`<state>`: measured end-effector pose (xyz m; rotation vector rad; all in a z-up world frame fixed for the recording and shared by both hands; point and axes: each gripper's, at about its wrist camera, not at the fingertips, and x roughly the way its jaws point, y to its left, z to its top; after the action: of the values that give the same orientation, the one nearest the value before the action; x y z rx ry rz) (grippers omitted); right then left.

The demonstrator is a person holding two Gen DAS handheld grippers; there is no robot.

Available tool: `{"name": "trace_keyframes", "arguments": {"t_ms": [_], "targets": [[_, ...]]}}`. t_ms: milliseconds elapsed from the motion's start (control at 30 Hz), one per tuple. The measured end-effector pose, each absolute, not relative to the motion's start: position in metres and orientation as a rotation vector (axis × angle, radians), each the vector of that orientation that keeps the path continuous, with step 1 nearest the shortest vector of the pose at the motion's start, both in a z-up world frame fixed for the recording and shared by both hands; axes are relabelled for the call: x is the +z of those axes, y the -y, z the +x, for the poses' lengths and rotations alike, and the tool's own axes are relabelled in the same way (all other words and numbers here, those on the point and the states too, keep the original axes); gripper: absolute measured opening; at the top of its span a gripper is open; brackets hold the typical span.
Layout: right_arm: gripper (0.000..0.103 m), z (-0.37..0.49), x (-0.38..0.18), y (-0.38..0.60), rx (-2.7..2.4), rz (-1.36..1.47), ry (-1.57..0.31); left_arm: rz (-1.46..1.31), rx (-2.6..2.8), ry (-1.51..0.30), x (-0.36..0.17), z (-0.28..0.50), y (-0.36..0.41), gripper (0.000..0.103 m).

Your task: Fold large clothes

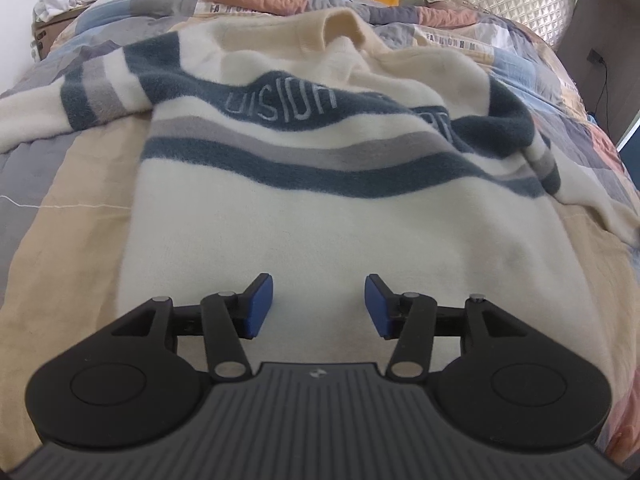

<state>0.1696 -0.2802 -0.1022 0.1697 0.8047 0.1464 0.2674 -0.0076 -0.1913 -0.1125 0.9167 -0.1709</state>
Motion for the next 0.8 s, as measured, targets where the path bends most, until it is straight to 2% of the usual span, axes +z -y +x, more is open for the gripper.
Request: {"name": "trace_keyframes", "arguments": {"t_ms": [167,267,800], "targets": [[0.047,0.147,-0.029,0.268,0.268,0.054,-0.784,-0.116,-0.176,-0.929,-0.193,0.272,0.018,0.058],[0.047,0.139,-0.007,0.255,0.341,0.004,-0.789,-0.109,-0.175,-0.934,-0.195,0.275,0.023,0.058],[0.048,0.211,-0.035,0.247,0.38,0.032,-0.974,-0.135,-0.207,-0.929,-0.201,0.283,0.025,0.06]]}}
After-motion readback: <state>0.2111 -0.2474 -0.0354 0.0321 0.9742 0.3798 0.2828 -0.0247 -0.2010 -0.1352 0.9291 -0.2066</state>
